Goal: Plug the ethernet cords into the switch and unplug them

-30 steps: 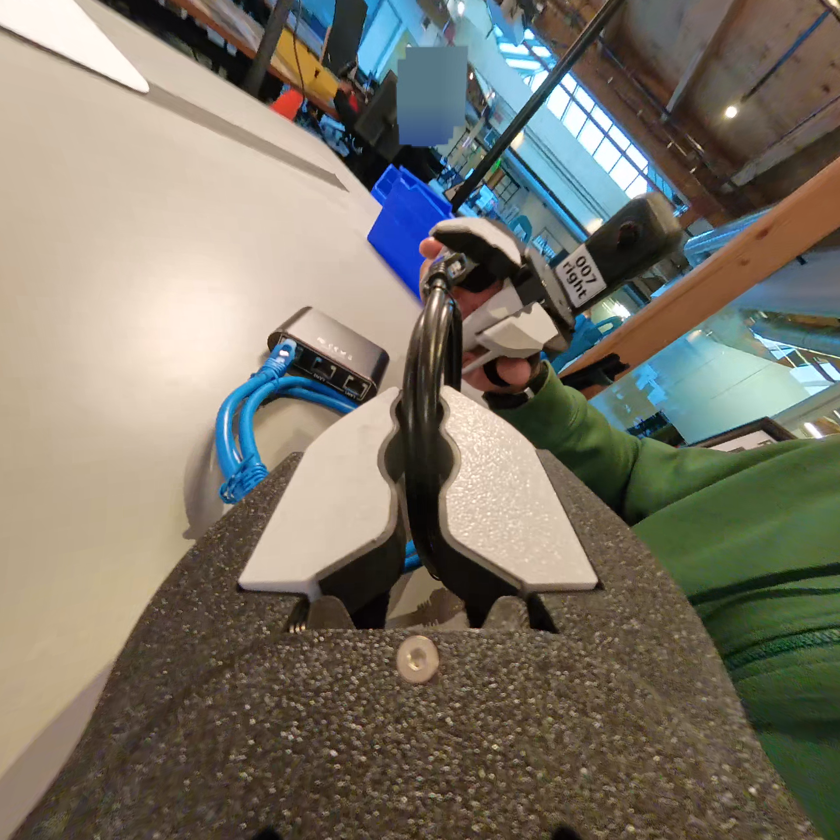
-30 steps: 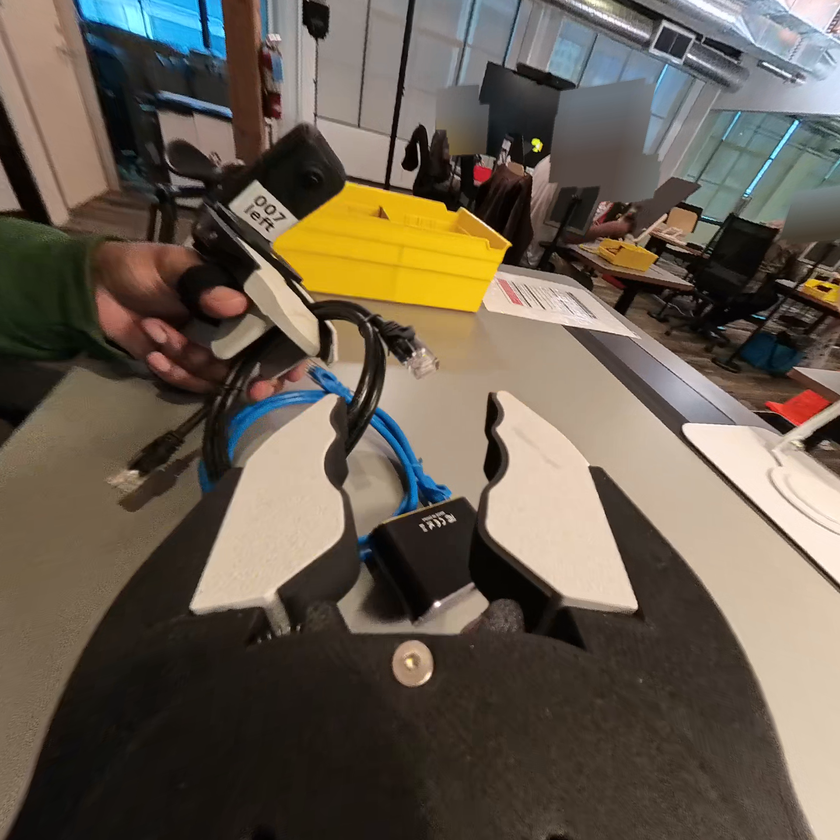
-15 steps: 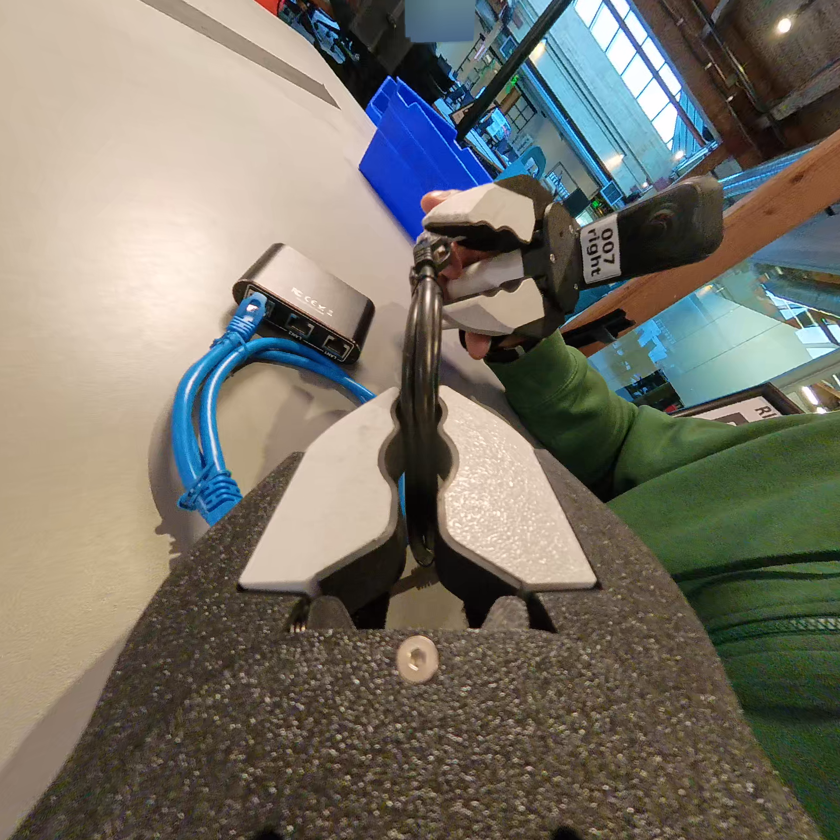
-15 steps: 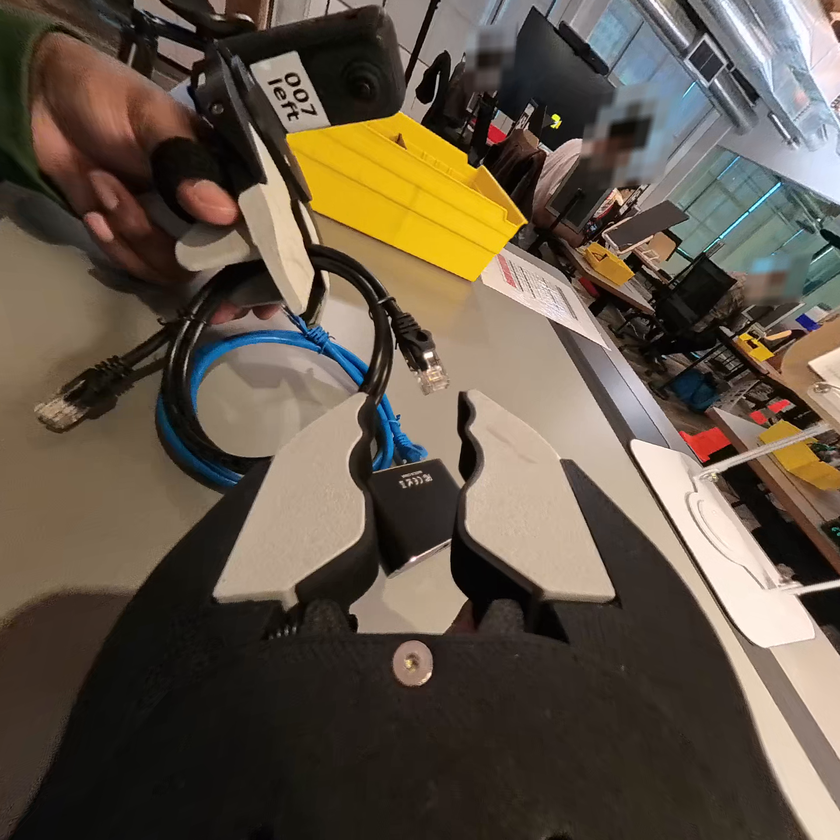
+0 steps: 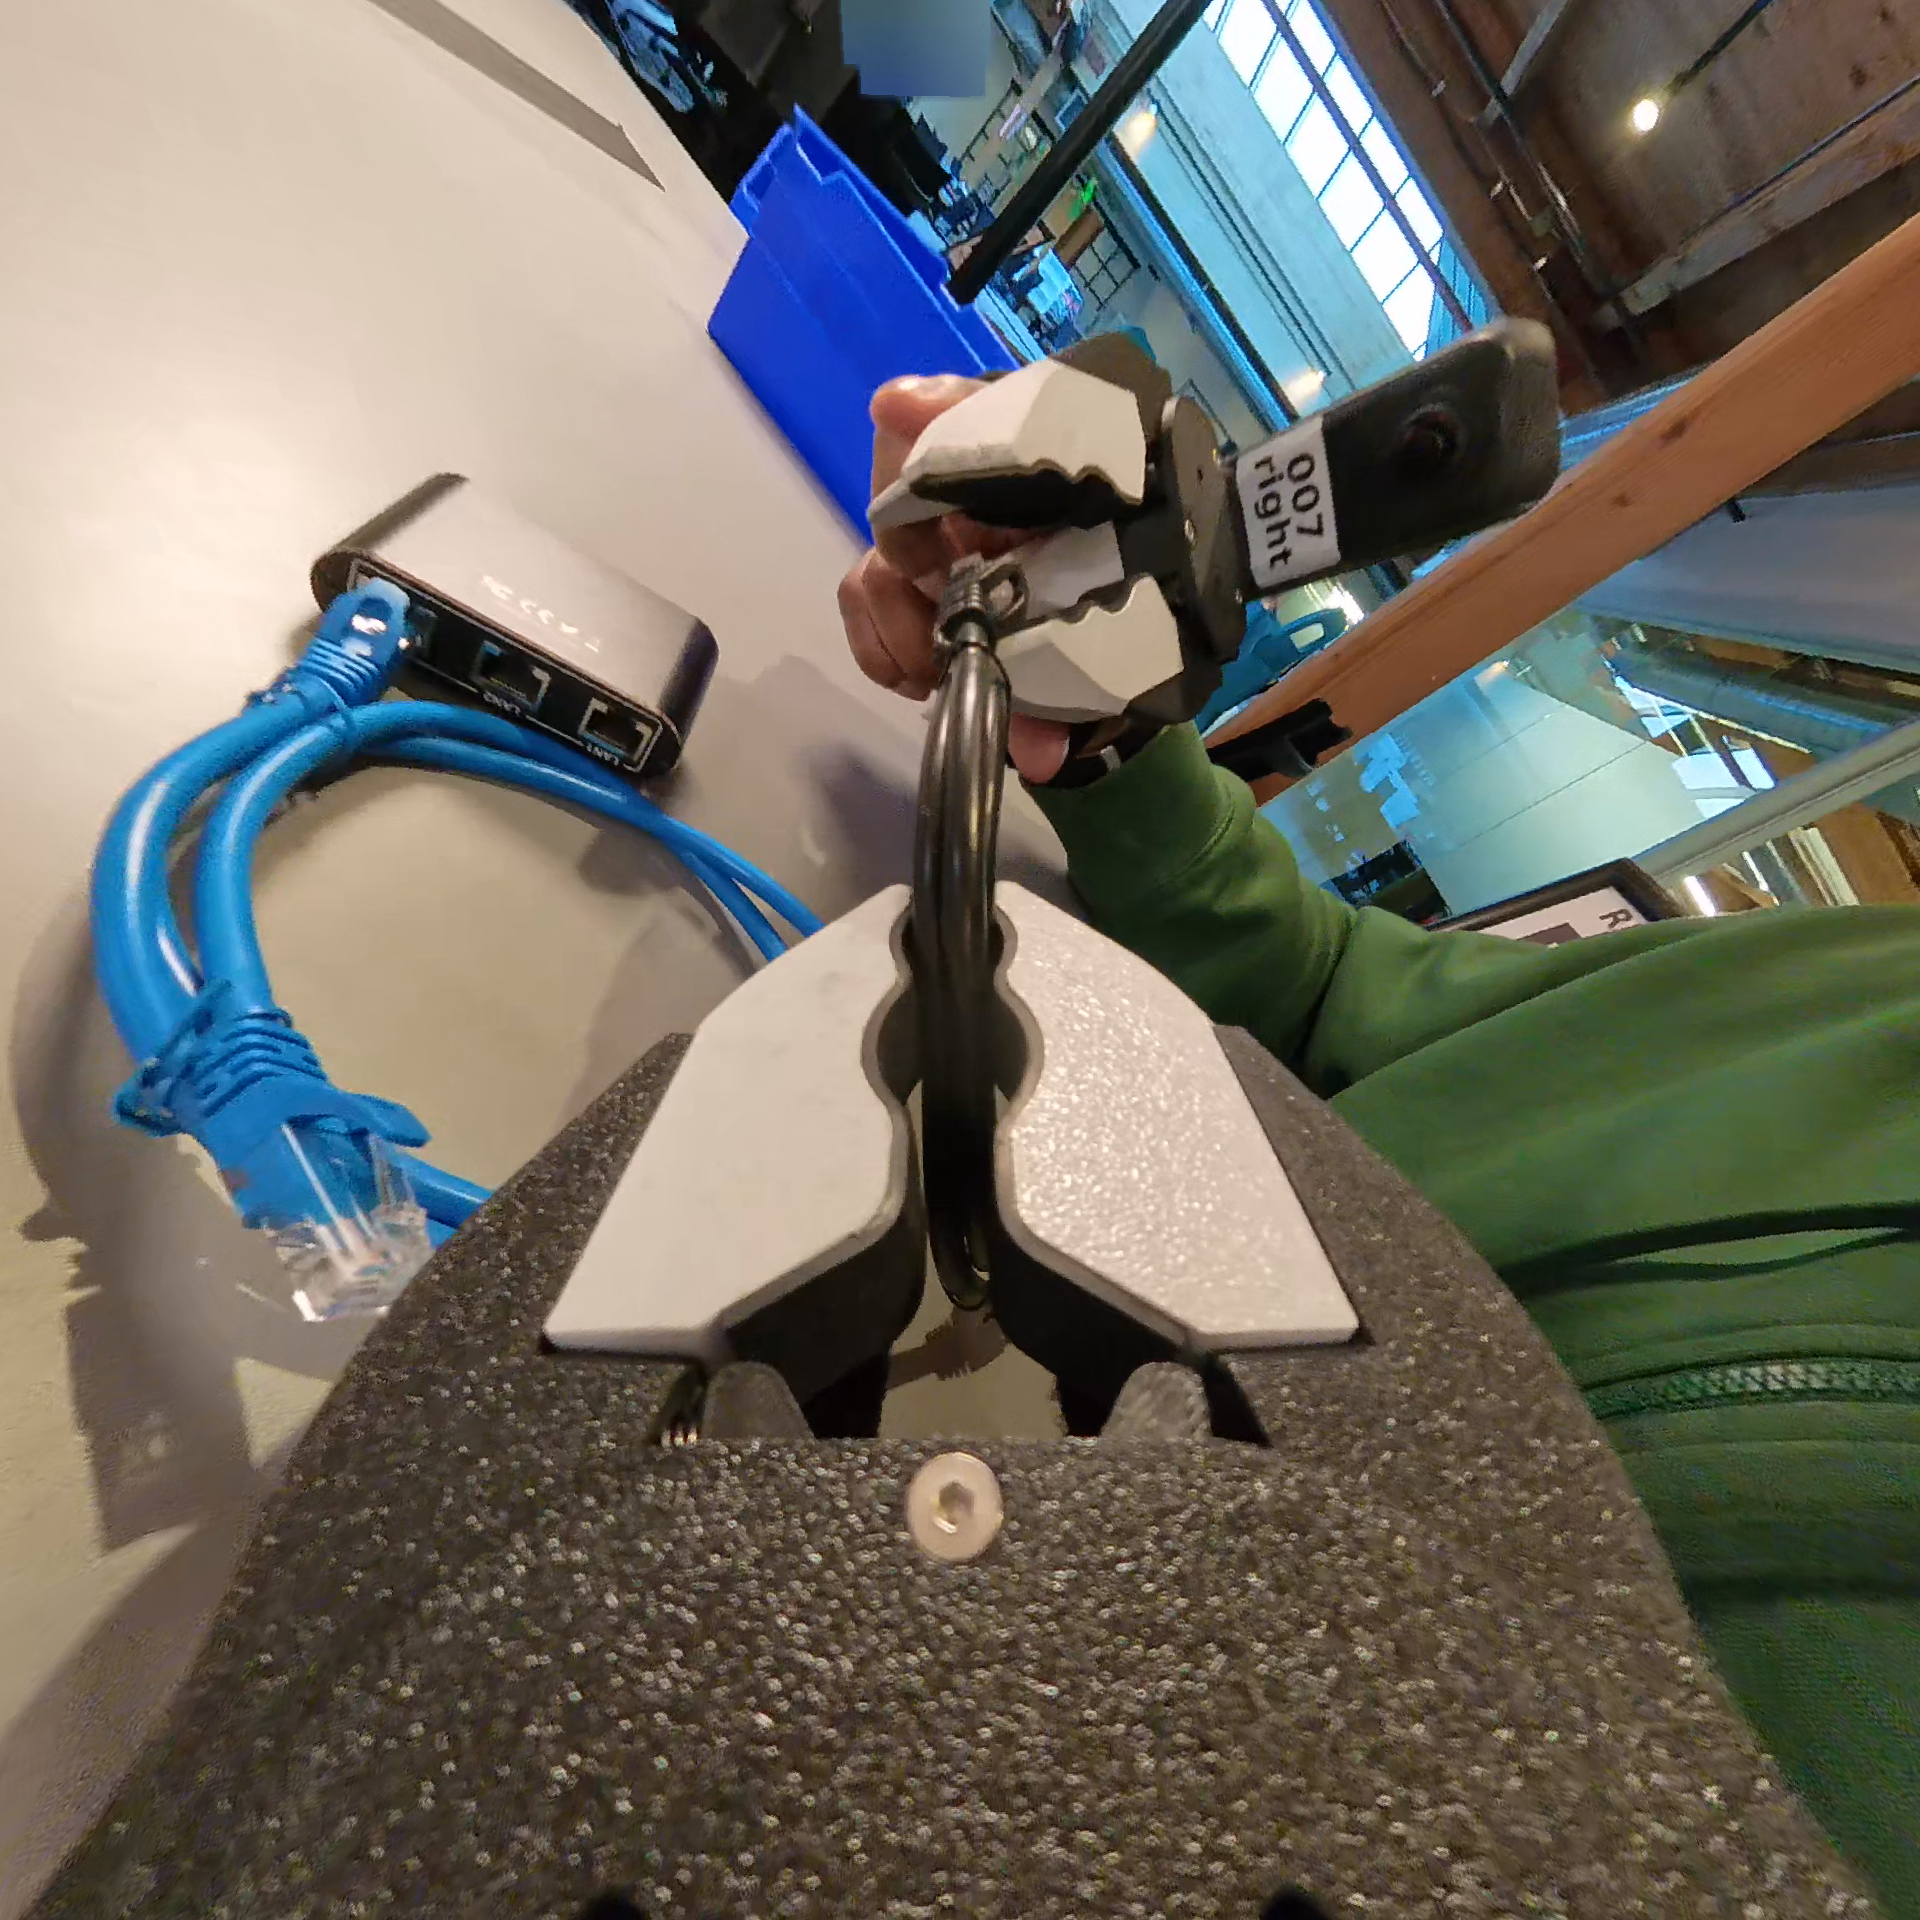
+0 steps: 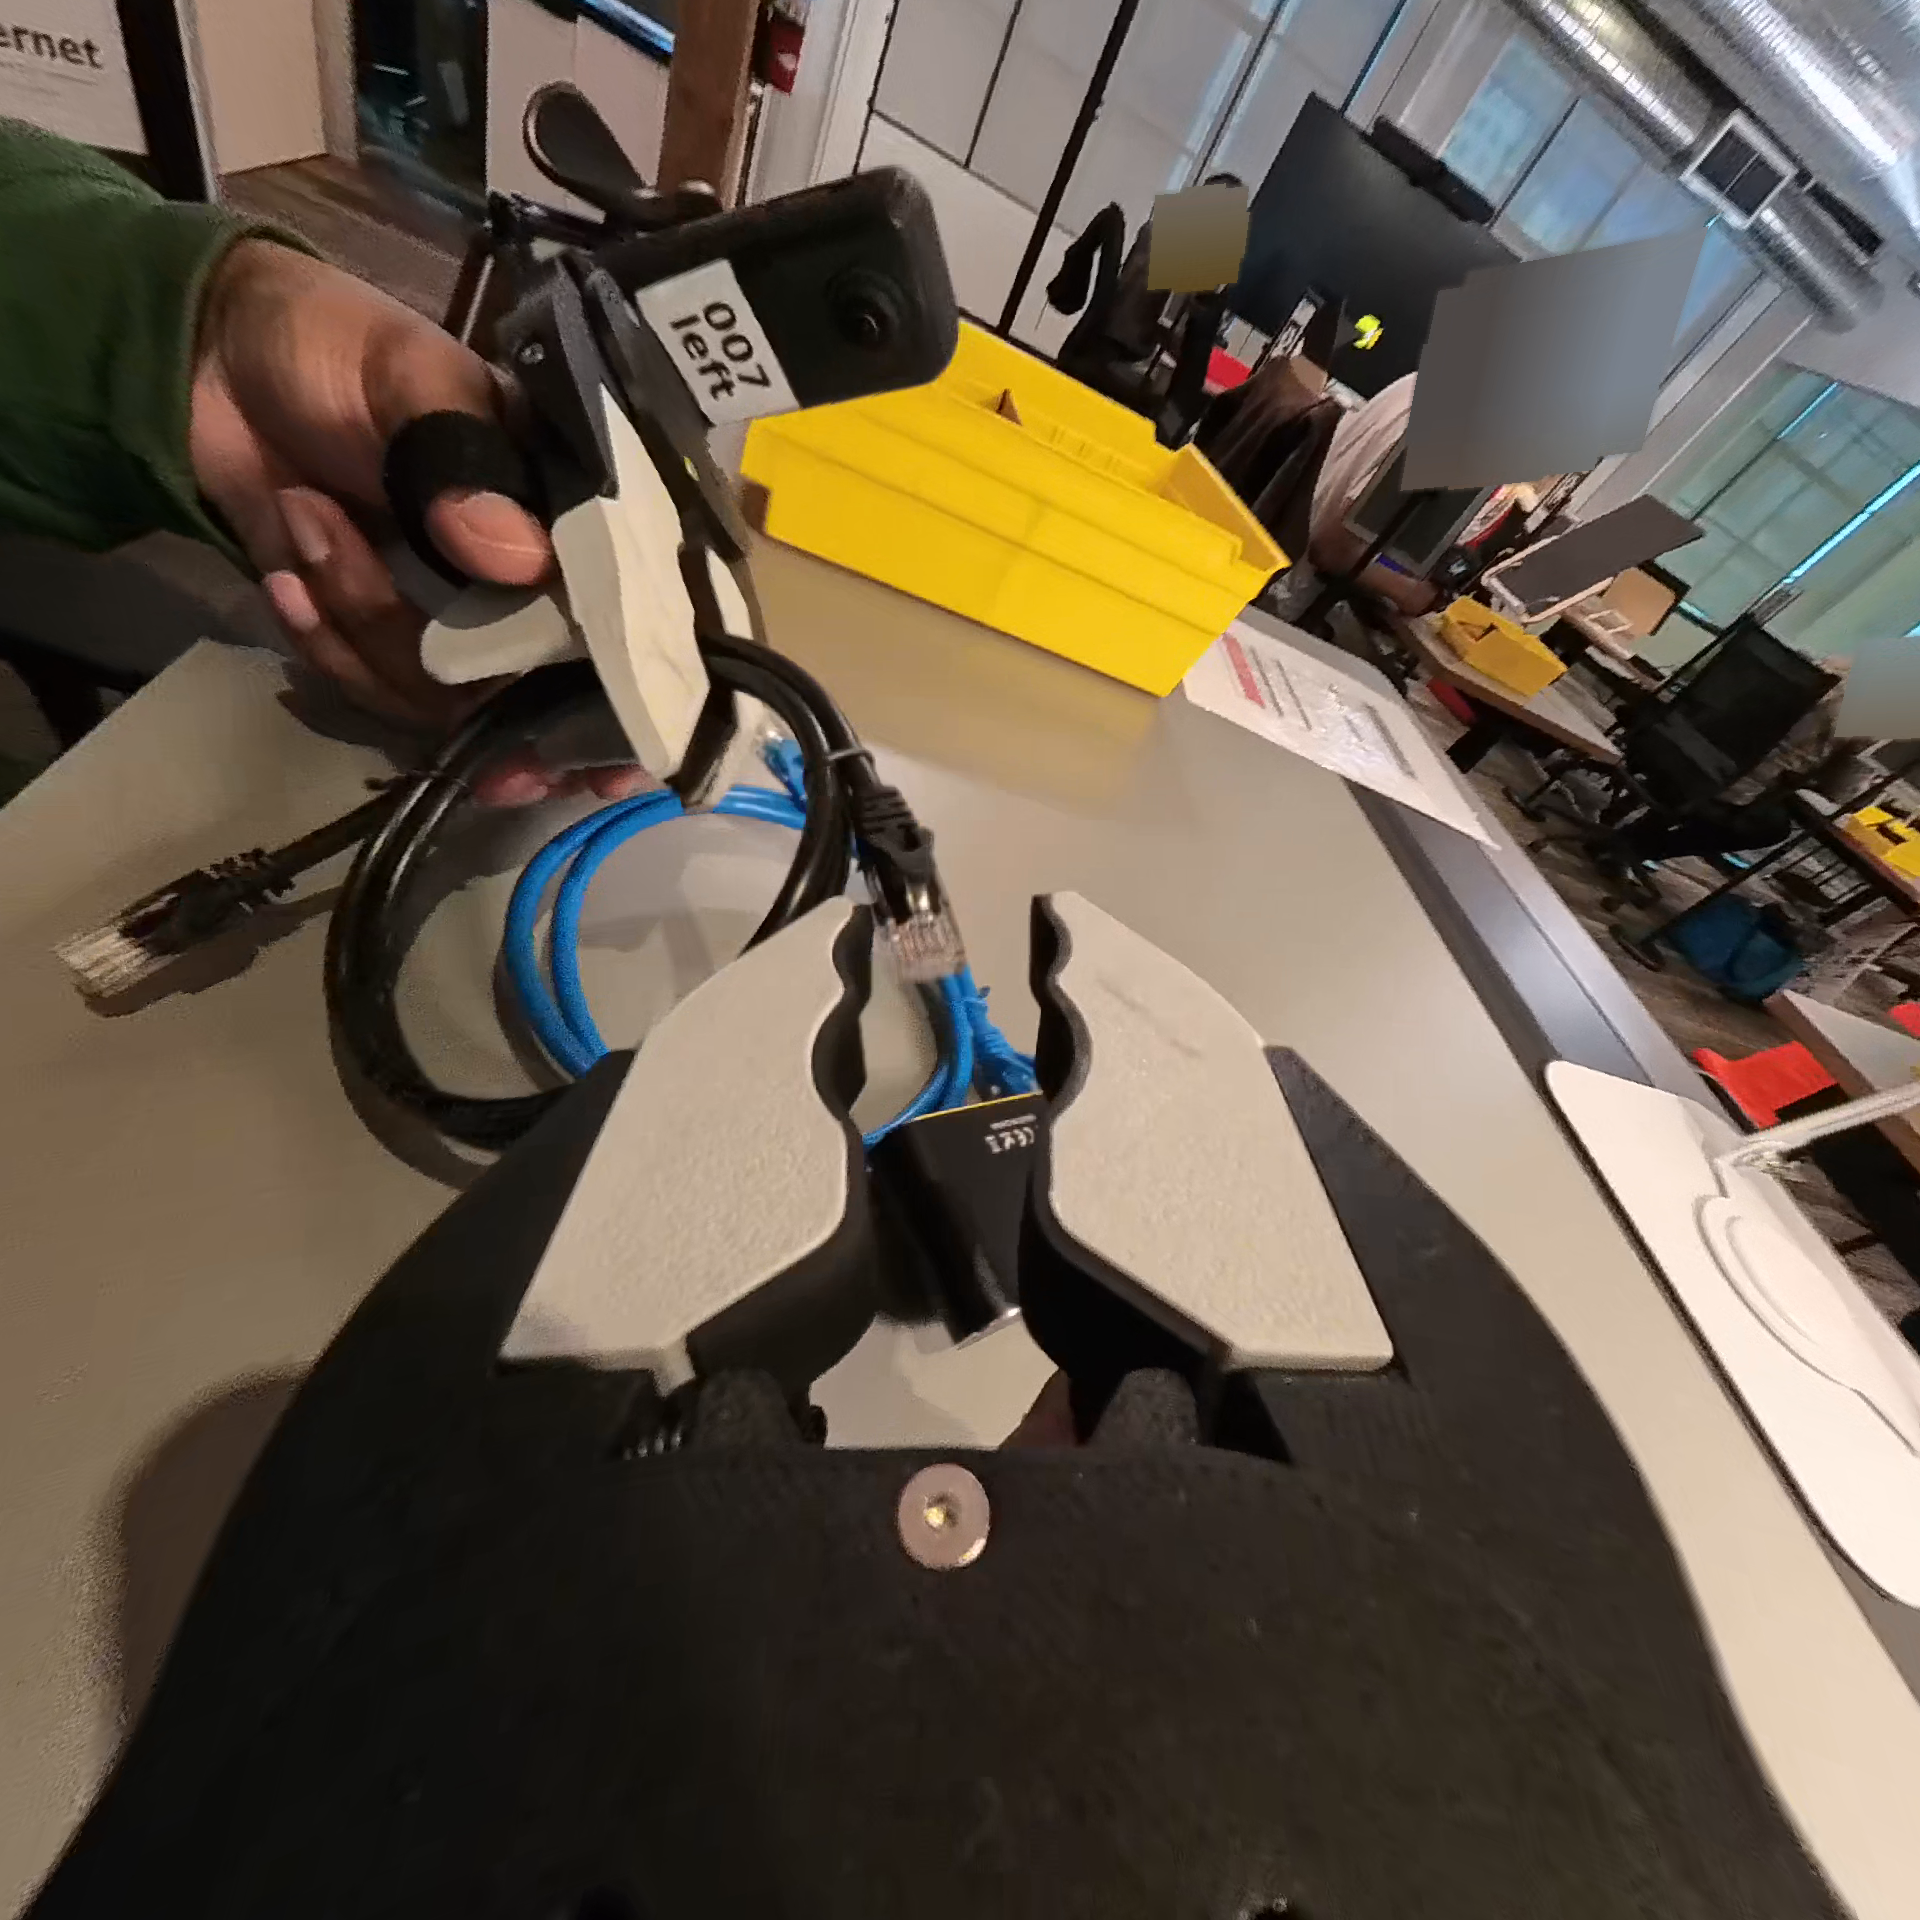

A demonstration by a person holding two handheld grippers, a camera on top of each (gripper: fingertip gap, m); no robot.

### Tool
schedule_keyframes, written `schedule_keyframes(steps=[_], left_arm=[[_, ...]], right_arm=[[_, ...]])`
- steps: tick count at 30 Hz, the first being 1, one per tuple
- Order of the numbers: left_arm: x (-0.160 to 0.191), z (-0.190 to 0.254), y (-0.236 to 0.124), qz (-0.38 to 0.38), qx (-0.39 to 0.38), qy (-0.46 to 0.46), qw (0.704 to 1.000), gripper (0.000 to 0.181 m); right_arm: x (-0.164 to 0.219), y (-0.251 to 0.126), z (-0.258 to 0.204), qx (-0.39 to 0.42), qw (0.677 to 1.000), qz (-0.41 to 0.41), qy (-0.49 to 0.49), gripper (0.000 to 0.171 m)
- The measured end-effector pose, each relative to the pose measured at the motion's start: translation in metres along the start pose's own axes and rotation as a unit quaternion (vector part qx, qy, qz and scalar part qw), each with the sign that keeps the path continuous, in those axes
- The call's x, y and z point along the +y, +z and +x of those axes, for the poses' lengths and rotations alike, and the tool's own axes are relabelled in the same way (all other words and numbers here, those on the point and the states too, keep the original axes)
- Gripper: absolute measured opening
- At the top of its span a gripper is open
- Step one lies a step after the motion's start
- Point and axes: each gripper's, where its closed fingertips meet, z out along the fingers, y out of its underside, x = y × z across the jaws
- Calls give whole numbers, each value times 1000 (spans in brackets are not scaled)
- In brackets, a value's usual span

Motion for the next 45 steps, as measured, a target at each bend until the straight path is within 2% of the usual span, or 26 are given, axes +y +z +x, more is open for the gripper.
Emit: schedule_keyframes(steps=[2,7,9,12,17,21,23,30,45], left_arm=[[4,-2,2,-8,-4,6,1000,9],[6,-4,-1,-17,-23,70,997,9],[2,-7,-6,-21,-55,110,992,22],[-14,-10,-15,-13,-117,173,978,41],[-48,7,-11,23,-143,277,950,38],[-37,-10,20,-88,-120,352,924,34],[-22,-30,29,-165,-125,359,910,29],[-14,-39,39,-206,-101,332,915,16],[-8,-46,41,-198,-60,311,928,18]], right_arm=[[3,2,-4,-11,1000,-6,6,18],[11,3,-10,-41,998,-28,29,15],[14,3,-13,-54,997,-34,43,14],[19,5,-14,-59,996,-49,53,13],[27,12,-18,-64,994,-72,60,12],[24,16,-22,-69,994,-66,62,12],[24,15,-23,-69,994,-62,60,12],[37,13,-21,-72,992,-81,60,12],[44,15,-24,-91,989,-87,72,12]])
